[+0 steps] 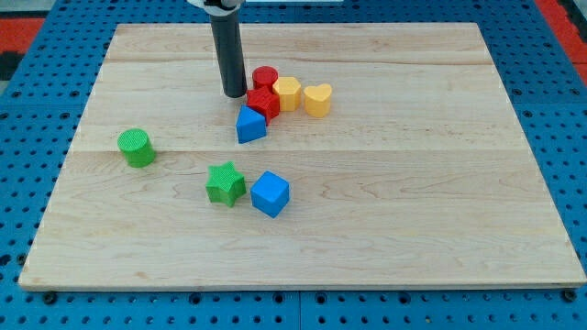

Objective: Push the blue triangle into the green star

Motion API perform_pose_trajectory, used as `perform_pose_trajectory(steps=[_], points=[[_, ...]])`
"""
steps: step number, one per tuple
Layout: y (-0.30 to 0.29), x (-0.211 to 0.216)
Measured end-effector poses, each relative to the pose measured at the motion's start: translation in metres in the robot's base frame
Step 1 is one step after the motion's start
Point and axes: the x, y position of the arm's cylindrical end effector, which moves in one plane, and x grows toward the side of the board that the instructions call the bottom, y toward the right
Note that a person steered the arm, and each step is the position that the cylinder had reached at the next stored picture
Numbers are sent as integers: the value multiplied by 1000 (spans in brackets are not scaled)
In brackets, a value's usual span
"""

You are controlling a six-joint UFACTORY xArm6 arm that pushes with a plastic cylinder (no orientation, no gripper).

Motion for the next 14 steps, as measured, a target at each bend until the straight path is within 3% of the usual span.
perform_pose_trajectory(steps=[2,5,6,8,10,11,12,14], points=[[-46,-11],[-47,-15],[-57,-43],[-22,28],[53,58],[44,86],[16,93],[15,93]])
